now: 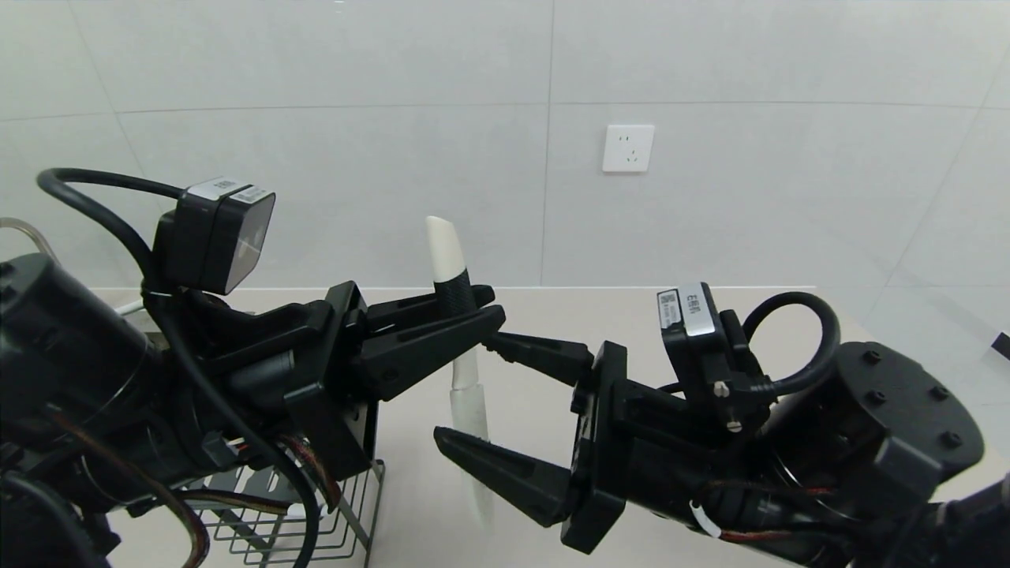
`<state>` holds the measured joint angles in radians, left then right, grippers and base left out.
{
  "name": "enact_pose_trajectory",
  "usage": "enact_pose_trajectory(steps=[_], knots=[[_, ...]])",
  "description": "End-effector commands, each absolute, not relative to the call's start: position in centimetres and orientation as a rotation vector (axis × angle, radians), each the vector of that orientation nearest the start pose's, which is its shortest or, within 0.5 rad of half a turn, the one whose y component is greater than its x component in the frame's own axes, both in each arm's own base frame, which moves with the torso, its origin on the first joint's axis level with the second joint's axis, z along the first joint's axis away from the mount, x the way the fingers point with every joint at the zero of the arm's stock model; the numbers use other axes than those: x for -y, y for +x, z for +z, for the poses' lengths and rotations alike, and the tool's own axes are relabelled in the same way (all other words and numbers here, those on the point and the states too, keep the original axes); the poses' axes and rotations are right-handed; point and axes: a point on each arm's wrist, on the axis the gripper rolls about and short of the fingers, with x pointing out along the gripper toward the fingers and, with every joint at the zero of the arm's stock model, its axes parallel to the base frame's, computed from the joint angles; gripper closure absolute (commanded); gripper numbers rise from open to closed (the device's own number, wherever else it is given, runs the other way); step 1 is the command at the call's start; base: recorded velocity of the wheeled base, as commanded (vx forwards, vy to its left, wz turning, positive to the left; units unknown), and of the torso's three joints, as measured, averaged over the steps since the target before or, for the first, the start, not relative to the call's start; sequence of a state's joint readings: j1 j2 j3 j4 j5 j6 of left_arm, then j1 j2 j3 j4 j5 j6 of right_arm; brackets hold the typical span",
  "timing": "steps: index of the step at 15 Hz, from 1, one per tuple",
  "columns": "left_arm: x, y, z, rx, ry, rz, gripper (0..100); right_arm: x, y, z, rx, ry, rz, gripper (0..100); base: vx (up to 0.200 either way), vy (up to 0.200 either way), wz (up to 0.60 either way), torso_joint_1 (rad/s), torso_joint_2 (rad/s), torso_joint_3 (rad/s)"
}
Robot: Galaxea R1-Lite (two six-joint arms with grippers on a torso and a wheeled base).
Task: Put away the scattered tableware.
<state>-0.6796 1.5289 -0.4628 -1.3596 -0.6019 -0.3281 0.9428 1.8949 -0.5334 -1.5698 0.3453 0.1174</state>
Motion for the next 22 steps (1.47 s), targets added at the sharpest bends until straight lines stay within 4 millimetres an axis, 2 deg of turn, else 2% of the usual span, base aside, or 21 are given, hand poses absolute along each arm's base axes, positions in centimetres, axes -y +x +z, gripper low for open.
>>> enact_pose_trajectory(steps=[1, 2, 4, 5, 8, 11, 13, 15, 17, 18, 19, 21, 22], knots=[[15.5, 17.2, 21.3, 0.110, -0.291, -1.310, 100, -25.1, 17.8, 14.5, 0.129, 0.153, 1.278, 0, 0.000, 0.000, 0.00, 0.000, 0.00, 0.000], [15.5, 17.2, 21.3, 0.110, -0.291, -1.308, 100, -24.9, 17.8, 14.7, 0.136, 0.149, 1.271, 0, 0.000, 0.000, 0.00, 0.000, 0.00, 0.000], [15.2, 16.9, 21.8, 0.146, -0.289, -1.302, 100, -22.5, 16.9, 16.4, 0.182, 0.159, 1.205, 0, 0.000, 0.000, 0.00, 0.000, 0.00, 0.000], [14.9, 16.6, 22.0, 0.157, -0.291, -1.295, 100, -20.6, 16.2, 16.8, 0.184, 0.161, 1.176, 0, 0.000, 0.000, 0.00, 0.000, 0.00, 0.000], [14.3, 16.4, 21.6, 0.151, -0.293, -1.251, 100, -14.4, 13.8, 16.4, 0.153, 0.141, 1.072, 0, 0.000, 0.000, 0.00, 0.000, 0.00, 0.000], [14.3, 16.6, 20.9, 0.174, -0.225, -1.216, 100, -8.7, 10.8, 17.3, 0.254, 0.143, 0.930, 0, 0.000, 0.000, 0.00, 0.000, 0.00, 0.000], [14.4, 16.9, 20.6, 0.196, -0.170, -1.207, 100, -6.2, 9.3, 18.4, 0.364, 0.143, 0.831, 0, 0.000, 0.000, 0.00, 0.000, 0.00, 0.000], [14.4, 16.9, 20.6, 0.202, -0.157, -1.204, 100, -4.1, 7.7, 19.3, 0.450, 0.123, 0.713, 0, 0.000, 0.000, 0.00, 0.000, 0.00, 0.000], [14.3, 16.8, 20.7, 0.209, -0.158, -1.202, 100, -1.7, 5.2, 19.9, 0.562, 0.064, 0.508, 0, 0.000, 0.000, 0.00, 0.000, 0.00, 0.000], [14.3, 16.7, 20.7, 0.211, -0.158, -1.202, 100, -1.3, 4.5, 20.0, 0.593, 0.050, 0.451, 0, 0.000, 0.000, 0.00, 0.000, 0.00, 0.000], [14.3, 16.6, 20.9, 0.220, -0.156, -1.205, 100, -0.7, 2.4, 19.9, 0.654, 0.016, 0.324, 0, 0.000, 0.000, 0.00, 0.000, 0.00, 0.000], [14.4, 16.5, 20.9, 0.236, -0.136, -1.210, 100, -0.8, -0.9, 18.5, 0.666, 0.068, 0.316, 0, 0.000, 0.000, 0.00, 0.000, 0.00, 0.000], [14.3, 16.5, 20.8, 0.240, -0.126, -1.205, 100, -0.9, -1.5, 17.9, 0.644, 0.072, 0.350, 0, 0.000, 0.000, 0.00, 0.000, 0.00, 0.000]])
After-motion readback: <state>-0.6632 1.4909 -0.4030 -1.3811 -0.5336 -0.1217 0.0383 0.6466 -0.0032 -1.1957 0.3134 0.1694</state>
